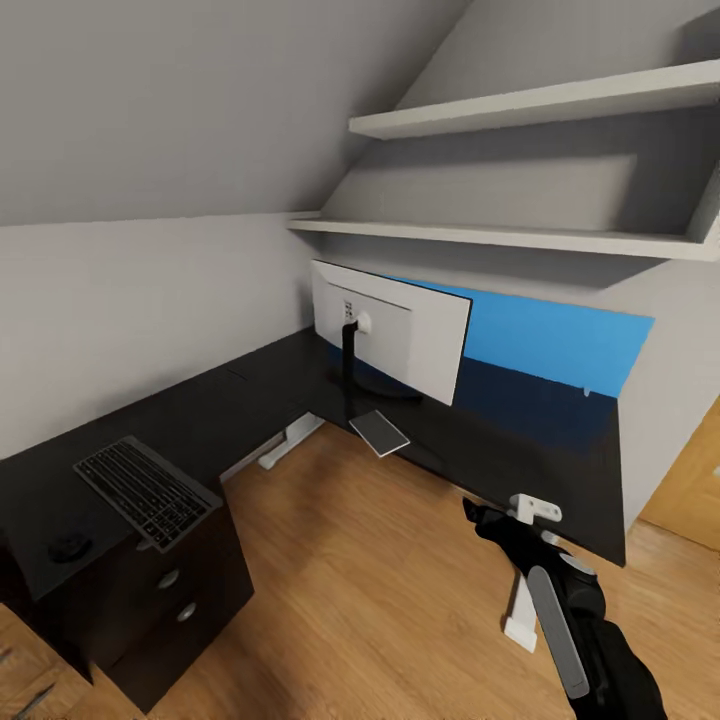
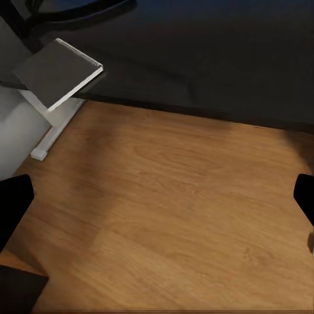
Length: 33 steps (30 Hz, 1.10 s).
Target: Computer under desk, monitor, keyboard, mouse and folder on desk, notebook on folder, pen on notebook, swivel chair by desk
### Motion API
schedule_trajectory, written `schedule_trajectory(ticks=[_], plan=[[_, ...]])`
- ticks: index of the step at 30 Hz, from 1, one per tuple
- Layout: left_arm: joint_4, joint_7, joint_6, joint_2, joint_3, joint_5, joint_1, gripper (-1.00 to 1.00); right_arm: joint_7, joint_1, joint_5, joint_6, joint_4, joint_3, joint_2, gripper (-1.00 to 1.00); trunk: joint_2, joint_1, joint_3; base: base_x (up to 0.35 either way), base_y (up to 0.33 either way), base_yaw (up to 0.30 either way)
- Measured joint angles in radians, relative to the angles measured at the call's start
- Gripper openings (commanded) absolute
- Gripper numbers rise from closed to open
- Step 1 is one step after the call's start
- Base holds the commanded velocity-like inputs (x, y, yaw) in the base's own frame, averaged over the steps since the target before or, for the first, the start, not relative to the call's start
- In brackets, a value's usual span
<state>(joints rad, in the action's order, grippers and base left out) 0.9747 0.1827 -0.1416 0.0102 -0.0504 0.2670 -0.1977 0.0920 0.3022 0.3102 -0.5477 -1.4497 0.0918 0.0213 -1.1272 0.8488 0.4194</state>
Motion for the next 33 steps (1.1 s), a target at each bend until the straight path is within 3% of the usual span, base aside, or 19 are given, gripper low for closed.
schedule_trajectory(ticks=[3, 13, 14, 19, 20, 23, 24, 25, 26, 27, 30, 33], plan=[[0.000, 0.000, 0.000, 0.000, 0.000, 0.000, 0.000, 1.00, 0.000, 0.000, 0.000, 0.000, -0.001, -0.020, 0.001, 1.00, 0.000, 0.000, 0.000, -0.038, 0.031, -0.008], [0.039, 0.002, 0.001, 0.001, -0.004, 0.003, 0.000, 1.00, -0.013, 0.000, 0.023, -0.001, 0.038, -0.029, 0.003, 1.00, 0.000, 0.000, 0.000, -0.009, 0.007, -0.002], [0.059, 0.004, 0.002, 0.001, -0.005, 0.004, 0.000, 1.00, -0.065, -0.001, 0.111, -0.008, 0.072, -0.029, 0.002, 1.00, -0.007, 0.004, 0.003, 0.000, 0.000, 0.000], [0.070, 0.004, 0.004, 0.002, -0.003, 0.005, 0.000, 1.00, -0.081, -0.001, 0.225, -0.011, 0.098, -0.028, 0.000, 1.00, -0.042, 0.023, 0.019, 0.000, 0.000, 0.000], [0.096, 0.005, 0.011, 0.003, -0.002, 0.004, 0.000, 1.00, -0.084, -0.001, 0.301, -0.012, 0.116, -0.027, -0.001, 1.00, -0.049, 0.027, 0.022, 0.000, 0.000, 0.000], [0.176, 0.006, 0.064, 0.006, 0.000, 0.004, 0.000, 1.00, -0.085, -0.001, 0.418, -0.014, 0.144, -0.030, -0.002, 1.00, -0.070, 0.038, 0.031, 0.000, 0.000, 0.000], [0.224, 0.006, 0.123, 0.007, 0.004, 0.003, 0.000, 1.00, -0.086, -0.001, 0.475, -0.022, 0.154, -0.032, -0.002, 1.00, -0.077, 0.042, 0.035, 0.000, 0.000, 0.000], [0.251, 0.005, 0.157, 0.008, 0.008, 0.005, 0.000, 1.00, -0.086, 0.000, 0.504, -0.029, 0.158, -0.032, -0.001, 1.00, -0.084, 0.046, 0.038, 0.000, 0.000, 0.000], [0.394, 0.006, 0.361, 0.017, 0.022, 0.004, 0.000, 1.00, -0.084, 0.002, 0.655, -0.081, 0.170, -0.033, 0.001, 1.00, -0.091, 0.050, 0.041, 0.000, 0.000, 0.000], [0.457, 0.006, 0.411, 0.021, 0.025, 0.003, 0.000, 1.00, -0.083, 0.005, 0.700, -0.091, 0.177, -0.033, 0.002, 1.00, -0.098, 0.053, 0.044, 0.000, 0.000, 0.000], [0.538, 0.006, 0.460, 0.035, 0.028, 0.003, 0.000, 1.00, -0.083, 0.012, 0.754, -0.098, 0.204, -0.034, 0.005, 1.00, -0.119, 0.065, 0.053, 0.000, 0.000, 0.000], [0.574, 0.008, 0.486, 0.055, 0.029, 0.003, 0.000, 1.00, -0.082, 0.026, 0.771, -0.089, 0.234, -0.034, 0.016, 1.00, -0.140, 0.076, 0.063, 0.000, 0.000, 0.000]])
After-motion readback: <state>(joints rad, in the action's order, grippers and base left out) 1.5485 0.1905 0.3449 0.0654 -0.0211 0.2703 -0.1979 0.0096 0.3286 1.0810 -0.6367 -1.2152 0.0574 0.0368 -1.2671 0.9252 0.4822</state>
